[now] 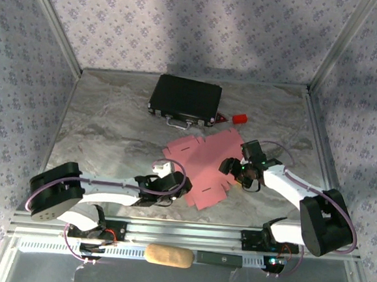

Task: Fold the paper box

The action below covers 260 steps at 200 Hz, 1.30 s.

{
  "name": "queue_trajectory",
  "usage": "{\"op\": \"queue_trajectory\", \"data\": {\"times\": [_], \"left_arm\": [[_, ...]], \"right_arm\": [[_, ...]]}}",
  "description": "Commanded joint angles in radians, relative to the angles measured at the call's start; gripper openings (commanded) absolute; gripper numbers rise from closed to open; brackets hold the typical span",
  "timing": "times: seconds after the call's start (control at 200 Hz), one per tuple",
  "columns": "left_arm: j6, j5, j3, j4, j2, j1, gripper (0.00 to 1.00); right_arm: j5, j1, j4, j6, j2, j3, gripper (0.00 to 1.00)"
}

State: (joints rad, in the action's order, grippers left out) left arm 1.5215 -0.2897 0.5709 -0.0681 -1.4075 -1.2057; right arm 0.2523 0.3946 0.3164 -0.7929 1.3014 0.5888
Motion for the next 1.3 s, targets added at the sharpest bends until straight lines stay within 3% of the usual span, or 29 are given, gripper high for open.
{"op": "queue_trajectory", "data": {"times": [0.0, 0.345, 0.63, 0.8, 1.069, 1.294], "left_arm": [[-0.010, -0.044, -0.013, -0.109, 0.042, -0.016, 0.43], [-0.037, -0.069, -0.095, -0.316, 0.065, -0.017, 0.28], [-0.041, -0.084, -0.104, -0.340, 0.078, -0.018, 0.00], [-0.029, -0.108, -0.092, -0.298, 0.109, -0.020, 0.00], [0.005, -0.173, -0.041, -0.188, 0.202, -0.022, 0.00], [0.012, -0.199, 0.010, -0.140, 0.247, -0.011, 0.00]], "right_arm": [[0.059, -0.006, 0.018, 0.009, -0.015, 0.008, 0.78], [0.141, -0.044, 0.002, -0.010, -0.027, 0.011, 0.76], [0.173, -0.056, 0.002, -0.027, -0.042, 0.018, 0.74], [0.143, -0.060, 0.061, -0.035, -0.124, 0.026, 0.74], [0.069, -0.057, 0.203, -0.083, -0.364, 0.018, 0.81], [0.045, 0.033, 0.199, -0.325, -0.595, -0.087, 0.89]]}}
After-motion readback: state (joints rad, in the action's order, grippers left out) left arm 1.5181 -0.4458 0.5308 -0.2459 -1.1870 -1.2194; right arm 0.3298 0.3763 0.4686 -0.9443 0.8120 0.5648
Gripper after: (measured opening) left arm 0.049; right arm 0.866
